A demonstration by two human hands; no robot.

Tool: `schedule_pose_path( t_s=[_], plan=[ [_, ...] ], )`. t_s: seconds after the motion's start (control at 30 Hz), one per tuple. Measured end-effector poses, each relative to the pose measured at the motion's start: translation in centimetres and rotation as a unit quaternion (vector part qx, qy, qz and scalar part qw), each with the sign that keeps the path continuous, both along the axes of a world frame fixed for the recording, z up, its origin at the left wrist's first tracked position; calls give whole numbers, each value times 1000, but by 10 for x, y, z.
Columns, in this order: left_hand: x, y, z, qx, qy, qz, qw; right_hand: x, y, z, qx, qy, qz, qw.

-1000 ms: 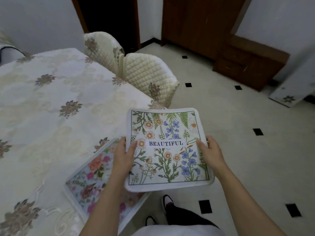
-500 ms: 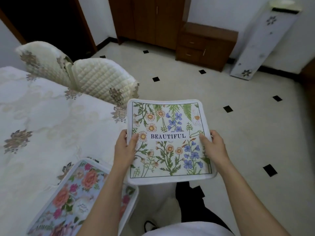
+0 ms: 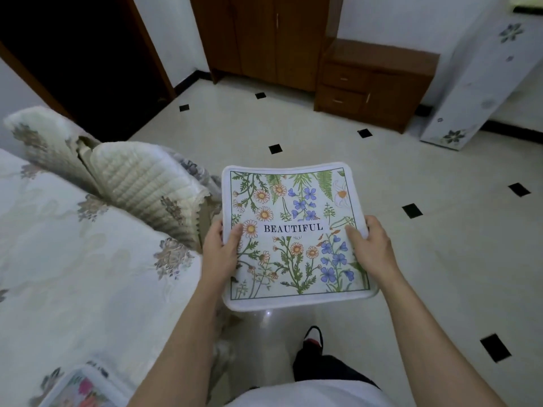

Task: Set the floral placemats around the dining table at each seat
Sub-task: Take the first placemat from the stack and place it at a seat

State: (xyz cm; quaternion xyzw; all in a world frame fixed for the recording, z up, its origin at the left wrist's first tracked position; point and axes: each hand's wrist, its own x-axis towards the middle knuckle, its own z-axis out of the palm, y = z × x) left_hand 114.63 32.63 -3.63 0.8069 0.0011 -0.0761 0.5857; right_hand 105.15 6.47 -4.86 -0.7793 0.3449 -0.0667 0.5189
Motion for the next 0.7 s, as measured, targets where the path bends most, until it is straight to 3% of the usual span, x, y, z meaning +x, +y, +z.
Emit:
schedule_pose_path(
  t_s=[0.23, 0.7],
  plan=[
    [58, -61, 10, 2, 2, 21, 1000, 71, -68, 6, 12, -15, 13, 1000],
    [218, -104, -15, -30, 50, 59, 997, 245, -122, -13, 42, -11, 32, 999]
  ],
)
